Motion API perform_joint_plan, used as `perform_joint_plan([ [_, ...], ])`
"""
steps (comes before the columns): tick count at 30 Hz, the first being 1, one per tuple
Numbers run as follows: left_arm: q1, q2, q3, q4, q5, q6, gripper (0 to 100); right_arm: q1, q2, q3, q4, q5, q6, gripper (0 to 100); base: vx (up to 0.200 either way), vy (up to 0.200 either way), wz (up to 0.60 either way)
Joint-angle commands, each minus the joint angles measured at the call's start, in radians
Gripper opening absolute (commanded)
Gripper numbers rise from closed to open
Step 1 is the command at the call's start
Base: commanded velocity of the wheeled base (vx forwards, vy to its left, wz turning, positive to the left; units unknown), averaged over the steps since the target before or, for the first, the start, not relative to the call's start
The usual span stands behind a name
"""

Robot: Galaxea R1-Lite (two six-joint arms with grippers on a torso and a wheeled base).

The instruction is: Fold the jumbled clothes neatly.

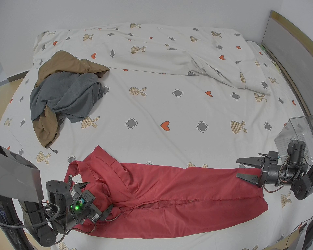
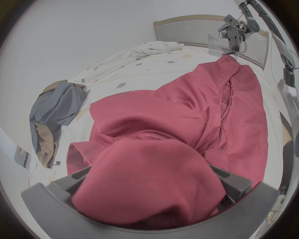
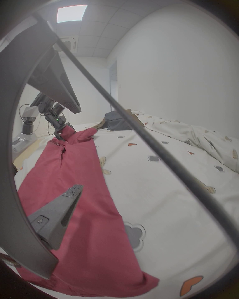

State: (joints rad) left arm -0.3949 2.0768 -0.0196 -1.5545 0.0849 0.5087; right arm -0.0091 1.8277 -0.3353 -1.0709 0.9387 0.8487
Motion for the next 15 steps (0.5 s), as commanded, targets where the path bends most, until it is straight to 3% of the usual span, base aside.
perform_joint_plan([
  [1,0.01,0.02,0.017,-0.016,0.004,0.001,100,-0.054,0.061,-0.014,0.0,0.0,-0.013,100,0.0,0.0,0.0],
  [5,0.045,-0.021,0.013,-0.016,0.004,0.005,100,-0.124,0.082,-0.014,0.0,0.0,-0.028,100,0.0,0.0,0.0],
  [15,0.051,-0.103,-0.083,-0.016,0.053,0.027,100,-0.149,0.071,-0.004,0.0,-0.001,-0.03,100,0.0,0.0,0.0],
])
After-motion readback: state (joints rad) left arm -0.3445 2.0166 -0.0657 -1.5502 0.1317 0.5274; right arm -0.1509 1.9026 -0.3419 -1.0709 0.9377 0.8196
